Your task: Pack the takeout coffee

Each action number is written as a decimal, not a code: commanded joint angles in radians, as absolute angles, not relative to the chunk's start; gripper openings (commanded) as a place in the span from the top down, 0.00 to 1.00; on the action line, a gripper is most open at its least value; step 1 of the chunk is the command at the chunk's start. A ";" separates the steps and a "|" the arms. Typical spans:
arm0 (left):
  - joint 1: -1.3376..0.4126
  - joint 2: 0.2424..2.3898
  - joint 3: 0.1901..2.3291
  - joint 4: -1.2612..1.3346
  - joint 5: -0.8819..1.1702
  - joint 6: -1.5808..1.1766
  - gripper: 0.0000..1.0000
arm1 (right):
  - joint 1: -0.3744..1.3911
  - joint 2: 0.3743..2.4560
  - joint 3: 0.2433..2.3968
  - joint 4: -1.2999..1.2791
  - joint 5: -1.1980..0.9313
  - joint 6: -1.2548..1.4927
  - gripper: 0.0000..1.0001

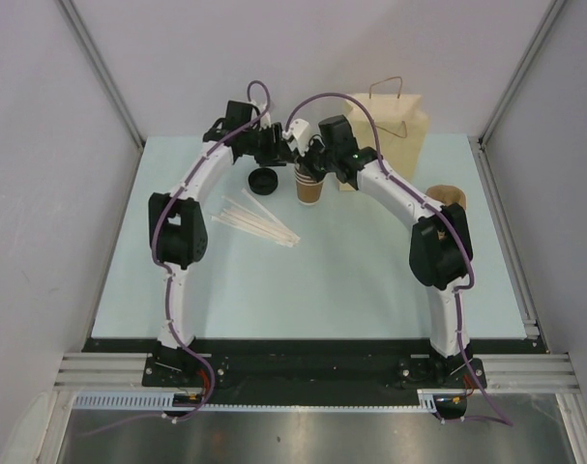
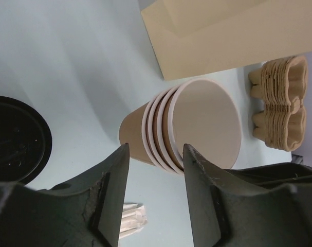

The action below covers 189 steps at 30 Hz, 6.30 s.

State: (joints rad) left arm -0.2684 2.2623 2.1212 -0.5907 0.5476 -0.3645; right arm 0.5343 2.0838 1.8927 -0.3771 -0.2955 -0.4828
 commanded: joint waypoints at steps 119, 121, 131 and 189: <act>-0.204 2.023 1.963 -0.713 0.371 0.325 0.26 | 0.657 1.470 1.497 -0.594 -0.317 -0.082 0.00; -0.219 2.074 2.041 -0.744 0.359 0.337 0.30 | 0.589 1.470 1.497 -0.592 -0.339 -0.069 0.00; -0.276 2.246 2.140 -0.724 0.305 0.342 0.53 | 0.407 1.488 1.497 -0.584 -0.426 -0.008 0.00; -0.255 2.430 2.218 -0.707 0.385 0.184 0.88 | 0.377 1.536 1.497 -0.583 -0.528 -0.005 0.00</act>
State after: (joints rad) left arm -0.2592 2.4386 2.1773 -0.7185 0.3481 0.2073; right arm 0.3817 1.5318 1.4704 -0.5953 -0.4988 -0.0174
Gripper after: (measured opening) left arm 0.179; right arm 0.995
